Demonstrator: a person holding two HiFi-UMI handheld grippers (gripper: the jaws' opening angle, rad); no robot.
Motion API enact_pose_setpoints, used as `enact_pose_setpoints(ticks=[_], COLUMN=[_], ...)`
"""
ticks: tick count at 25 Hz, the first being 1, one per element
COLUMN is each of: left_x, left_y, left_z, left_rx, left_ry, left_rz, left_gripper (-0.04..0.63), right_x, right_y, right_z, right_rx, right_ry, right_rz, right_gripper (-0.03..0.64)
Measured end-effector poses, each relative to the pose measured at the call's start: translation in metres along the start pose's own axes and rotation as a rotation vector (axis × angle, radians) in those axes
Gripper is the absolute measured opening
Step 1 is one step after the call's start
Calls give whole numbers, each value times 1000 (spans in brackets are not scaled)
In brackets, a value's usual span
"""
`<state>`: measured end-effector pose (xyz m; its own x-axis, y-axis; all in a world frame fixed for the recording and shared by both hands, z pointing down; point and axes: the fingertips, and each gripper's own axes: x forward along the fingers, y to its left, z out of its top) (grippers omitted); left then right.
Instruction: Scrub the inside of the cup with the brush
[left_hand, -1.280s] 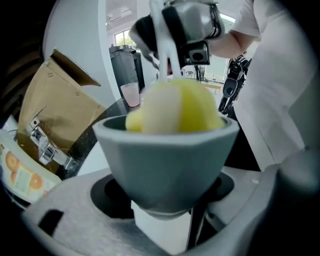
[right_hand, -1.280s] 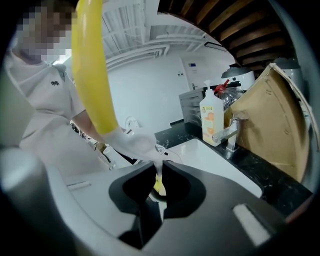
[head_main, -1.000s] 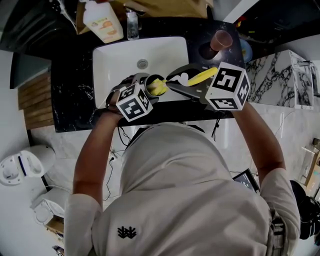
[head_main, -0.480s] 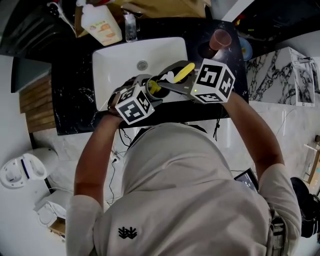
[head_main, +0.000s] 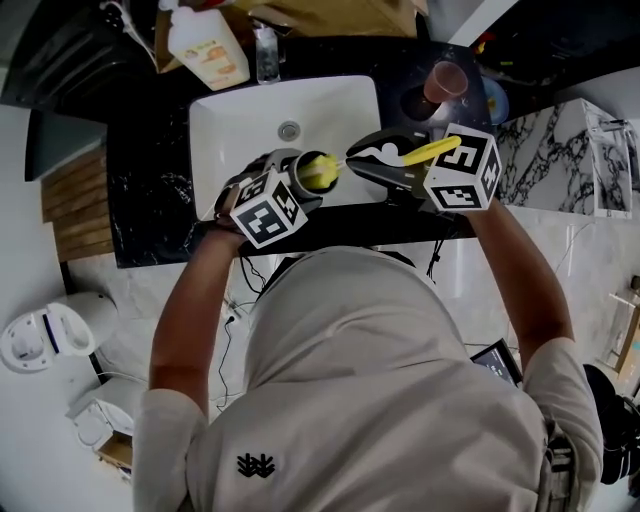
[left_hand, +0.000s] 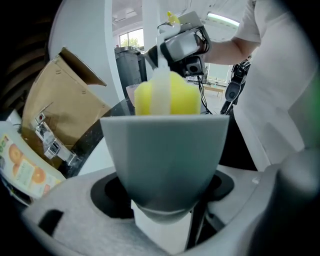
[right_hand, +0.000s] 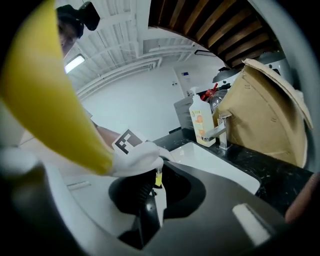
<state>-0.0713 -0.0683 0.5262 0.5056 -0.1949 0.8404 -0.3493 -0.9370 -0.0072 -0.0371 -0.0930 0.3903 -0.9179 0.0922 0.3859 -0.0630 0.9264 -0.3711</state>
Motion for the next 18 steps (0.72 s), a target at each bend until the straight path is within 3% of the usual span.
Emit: enact_pose_setpoints(ticks=[7,14,18], left_x=[1,6,7], left_y=[-1,-9,-11], left_z=[-3,4,3], left_rx=[8,47,52], left_ry=[15,30,44], left_rz=[-10,-29,-31], left_gripper=[364,364,364], right_x=[-16,28,47], right_y=[9,12,12], right_z=[20,8,2], right_rx=[-24,-156,-174], right_ry=[-66,70,123], right_rz=[-10,3,27], right_gripper=[48,48,48])
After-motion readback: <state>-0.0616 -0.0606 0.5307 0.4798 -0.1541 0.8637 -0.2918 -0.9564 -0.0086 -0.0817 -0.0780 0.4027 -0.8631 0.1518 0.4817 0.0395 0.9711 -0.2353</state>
